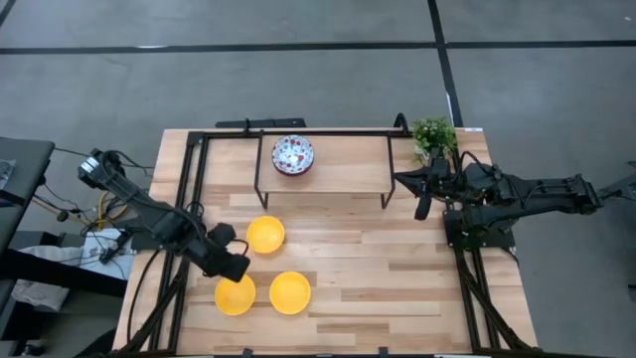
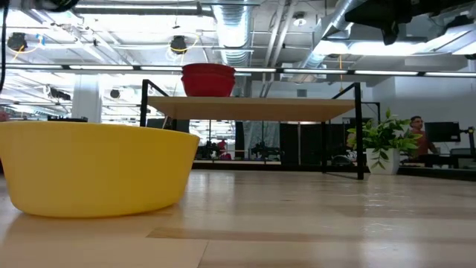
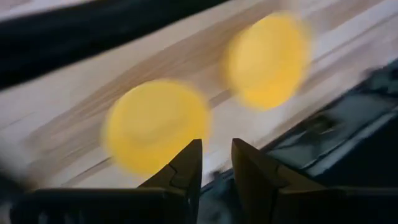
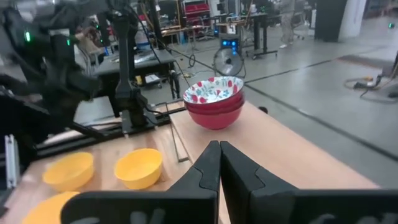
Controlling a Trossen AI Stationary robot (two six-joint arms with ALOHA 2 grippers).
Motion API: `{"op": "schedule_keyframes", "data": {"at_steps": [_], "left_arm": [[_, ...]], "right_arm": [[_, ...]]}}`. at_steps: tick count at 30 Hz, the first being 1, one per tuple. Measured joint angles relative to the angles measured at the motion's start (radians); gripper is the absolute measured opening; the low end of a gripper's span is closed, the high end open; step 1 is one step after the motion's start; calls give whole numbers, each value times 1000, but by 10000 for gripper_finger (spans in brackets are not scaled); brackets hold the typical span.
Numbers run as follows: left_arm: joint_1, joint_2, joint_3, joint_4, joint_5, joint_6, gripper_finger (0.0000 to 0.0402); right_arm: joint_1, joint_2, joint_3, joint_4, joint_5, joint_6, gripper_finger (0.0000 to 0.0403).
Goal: Pick & Place Mini bowls
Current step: Put the bottom left yellow bowl on the shelf
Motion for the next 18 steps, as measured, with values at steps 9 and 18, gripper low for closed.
{"op": "schedule_keyframes", "data": {"at_steps": [9, 18], "left_arm": [[-54, -23, -159, -81, 186, 2, 85], [-55, -26, -246, 63, 198, -9, 85]], "right_arm": [[1, 0, 0, -3, 0, 65, 1], [1, 0, 0, -3, 1, 66, 1]]}}
